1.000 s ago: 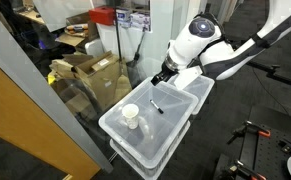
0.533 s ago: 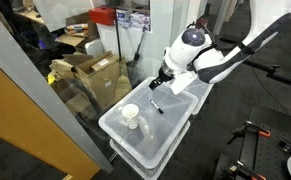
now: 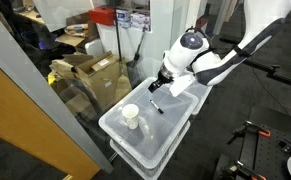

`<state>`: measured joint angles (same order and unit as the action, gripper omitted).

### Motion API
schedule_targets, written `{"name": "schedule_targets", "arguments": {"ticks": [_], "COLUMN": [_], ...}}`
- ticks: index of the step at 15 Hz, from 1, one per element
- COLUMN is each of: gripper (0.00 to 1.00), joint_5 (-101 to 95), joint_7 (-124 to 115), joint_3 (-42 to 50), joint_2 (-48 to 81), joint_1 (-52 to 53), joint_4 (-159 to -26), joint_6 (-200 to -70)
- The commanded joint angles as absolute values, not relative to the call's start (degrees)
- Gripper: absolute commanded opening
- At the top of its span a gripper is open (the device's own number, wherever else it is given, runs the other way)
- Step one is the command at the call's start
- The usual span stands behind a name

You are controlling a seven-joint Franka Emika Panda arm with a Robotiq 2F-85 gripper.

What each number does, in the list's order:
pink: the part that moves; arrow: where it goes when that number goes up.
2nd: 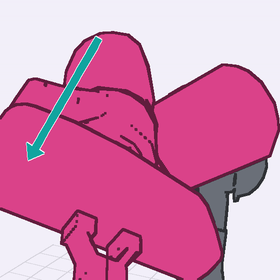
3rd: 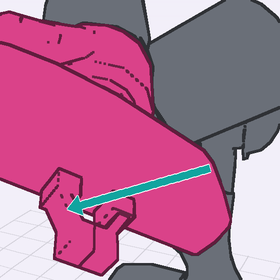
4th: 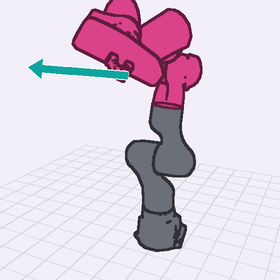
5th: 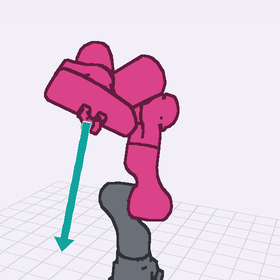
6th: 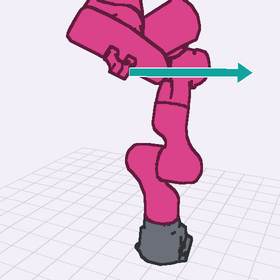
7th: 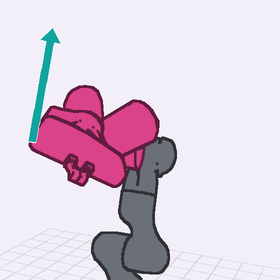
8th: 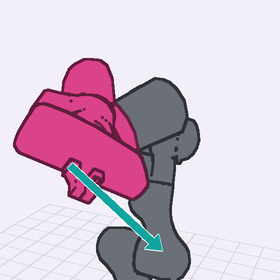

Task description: Put the black marker inside the white cup

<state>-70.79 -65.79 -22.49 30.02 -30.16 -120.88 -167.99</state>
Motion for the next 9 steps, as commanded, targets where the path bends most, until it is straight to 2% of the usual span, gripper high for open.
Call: {"name": "schedule_targets", "arguments": {"ticks": [1,9], "gripper": [1.0,1.0], "joint_5": [-70.7,-68.4], "joint_7": [-65.7,-63.1], "joint_3": [-22.5,-22.4], "joint_2": [30.2,38.8], "joint_1": [-30.4,-32.1], "joint_4": [-120.9,-116.7], "joint_6": [-168.4,-168.2]}}
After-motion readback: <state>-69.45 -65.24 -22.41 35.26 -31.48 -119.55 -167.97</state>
